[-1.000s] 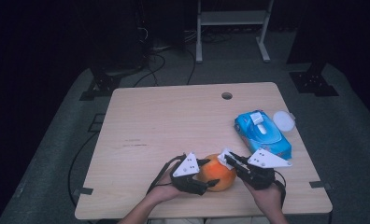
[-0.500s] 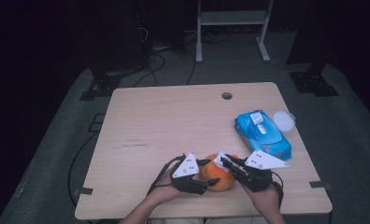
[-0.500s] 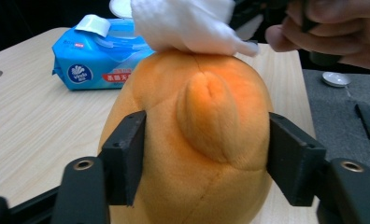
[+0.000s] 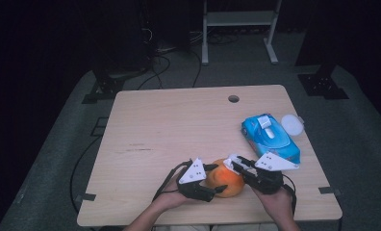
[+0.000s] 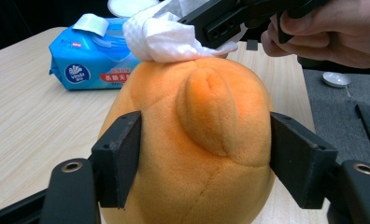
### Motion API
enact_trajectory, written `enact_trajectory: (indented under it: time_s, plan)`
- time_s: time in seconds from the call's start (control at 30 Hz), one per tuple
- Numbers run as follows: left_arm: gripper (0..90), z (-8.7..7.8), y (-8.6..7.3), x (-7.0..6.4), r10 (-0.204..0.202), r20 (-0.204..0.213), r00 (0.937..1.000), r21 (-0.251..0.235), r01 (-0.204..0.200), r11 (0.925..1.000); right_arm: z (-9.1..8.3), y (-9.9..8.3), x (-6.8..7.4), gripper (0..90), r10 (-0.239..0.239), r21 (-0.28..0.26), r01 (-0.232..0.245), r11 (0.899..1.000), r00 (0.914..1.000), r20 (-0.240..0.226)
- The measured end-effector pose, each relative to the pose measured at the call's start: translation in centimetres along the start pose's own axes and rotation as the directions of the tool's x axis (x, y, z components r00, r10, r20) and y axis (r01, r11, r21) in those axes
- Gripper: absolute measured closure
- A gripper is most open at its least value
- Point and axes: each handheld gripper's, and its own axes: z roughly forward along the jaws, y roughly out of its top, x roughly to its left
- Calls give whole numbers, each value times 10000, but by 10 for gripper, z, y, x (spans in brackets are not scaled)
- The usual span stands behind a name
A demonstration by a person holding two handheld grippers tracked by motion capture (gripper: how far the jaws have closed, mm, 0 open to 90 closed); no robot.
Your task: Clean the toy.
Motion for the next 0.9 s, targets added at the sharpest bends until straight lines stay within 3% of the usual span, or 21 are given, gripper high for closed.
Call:
enact_trajectory:
  time_s: [0.13,0.3,0.47,0.53,0.6,0.67,0.7,0.77,0.8,0.9]
  plan:
    - [283,0,-1,0,4,2,10000,-45,-4,10000,0,-1,-2,710,280,5,-280,9996,9994,-202]
    - [238,3,-1,0,-11,1,10000,23,11,10000,0,-2,-2,710,-112,-59,111,9999,9997,-194]
    - [185,6,-2,-1,17,-89,10000,183,-16,9998,-3,-2,-3,737,250,-19,-250,9997,9997,-57]
    - [237,5,-1,-2,235,-165,9996,267,-230,9994,-4,-1,1,793,-80,-53,80,10000,10000,-12]
    - [327,4,0,-3,405,-186,9990,286,-400,9988,-5,3,6,810,142,-27,-142,9999,9999,58]
    - [392,3,0,-5,552,-163,9983,268,-548,9981,-7,8,11,816,405,-115,-410,9991,9985,-356]
    - [403,4,0,-6,604,-170,9980,302,-599,9977,-7,10,16,818,286,-72,-289,9996,9986,-438]
    - [412,3,0,-6,603,-156,9981,299,-598,9978,-5,12,21,819,-260,109,262,9996,9995,-155]
    - [417,3,0,-6,620,-173,9979,247,-615,9978,-5,12,18,820,-300,184,302,9994,9995,-107]
    - [418,4,0,-7,662,-175,9977,180,-659,9977,-7,8,0,820,441,370,-453,9983,9985,328]
